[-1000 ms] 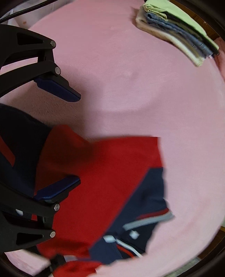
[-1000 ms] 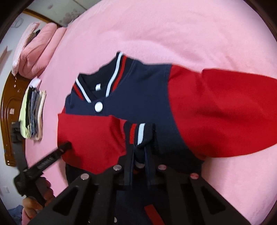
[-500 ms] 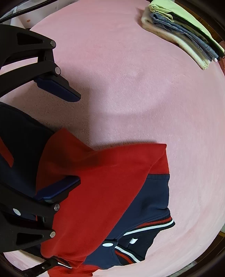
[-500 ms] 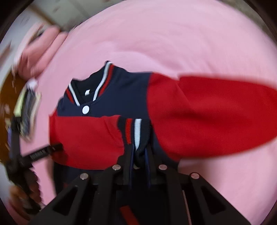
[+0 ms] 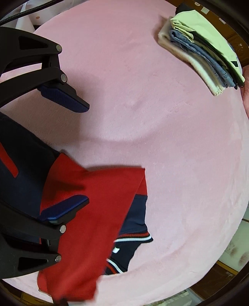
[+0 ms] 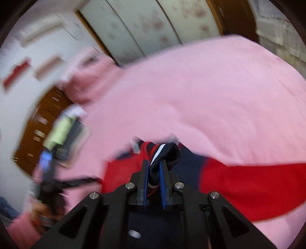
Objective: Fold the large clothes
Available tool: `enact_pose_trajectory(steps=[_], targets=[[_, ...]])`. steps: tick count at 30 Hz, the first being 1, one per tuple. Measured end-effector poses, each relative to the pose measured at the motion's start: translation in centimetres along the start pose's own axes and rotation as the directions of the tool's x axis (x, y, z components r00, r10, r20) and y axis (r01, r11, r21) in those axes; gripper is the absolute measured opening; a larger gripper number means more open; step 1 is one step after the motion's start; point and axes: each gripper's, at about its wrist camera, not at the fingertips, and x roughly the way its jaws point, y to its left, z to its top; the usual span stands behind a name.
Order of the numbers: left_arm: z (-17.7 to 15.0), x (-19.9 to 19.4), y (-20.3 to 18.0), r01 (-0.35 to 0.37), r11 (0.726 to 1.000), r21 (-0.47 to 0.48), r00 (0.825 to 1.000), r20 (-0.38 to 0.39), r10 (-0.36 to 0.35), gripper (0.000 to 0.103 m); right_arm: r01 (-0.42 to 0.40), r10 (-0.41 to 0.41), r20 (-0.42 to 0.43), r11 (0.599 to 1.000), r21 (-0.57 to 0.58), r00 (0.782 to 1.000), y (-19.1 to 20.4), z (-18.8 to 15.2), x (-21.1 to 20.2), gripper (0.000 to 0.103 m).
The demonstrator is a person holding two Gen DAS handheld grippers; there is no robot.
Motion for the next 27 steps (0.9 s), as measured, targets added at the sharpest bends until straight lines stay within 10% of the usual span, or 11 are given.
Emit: enact_pose_trajectory(steps=[4,8,11,15,19,23,27], targets=[[-0.2,-0.2,-0.9,-0.002,0.999,0.038,1.0,0.001,0.002,0.087,0.164,-0.122,-0.317,0.981,0.108,0.941,-3.9,-2.5,4.7,0.022],[0.5,-2.2,-3.1,0.037,0.983,0.177,0.998,0.05,-0.046,0.064,0.152,-0.115,-0.206,0.973,0.174,0.972,-4.0,-2.6,2.2,0.022],[0.0,-2.4,-6.2,0.149,0.953,0.263,0.987,0.024,-0.161,0.042,-0.017,0.037,-0.072,0.966,0.256,0.997,-3.6,-1.5,2.0,0.022],[0.0,1.0,-10.0,0.207,0.939,0.273,0.977,-0.108,-0.184,0.03,-0.21,0.257,-0.14,0.935,0.285,0.956,-0.9,-1.3,8.1,0.009],[0.9,3.1,-10.1,0.134,0.949,0.284,0.99,-0.071,-0.118,0.03,-0.091,0.154,-0.296,0.972,0.215,0.943,0.5,-1.6,12.9,0.002],[1.8,3.2,-7.7,0.175,0.958,0.227,0.984,-0.07,-0.163,0.024,0.179,-0.158,-0.208,0.98,0.086,0.965,-1.9,-1.2,11.7,0.0],[2.0,1.5,-5.6,0.122,0.978,0.171,0.993,-0.015,-0.121,0.026,0.292,-0.278,-0.158,0.954,0.074,0.948,-3.3,-0.4,8.7,0.002]])
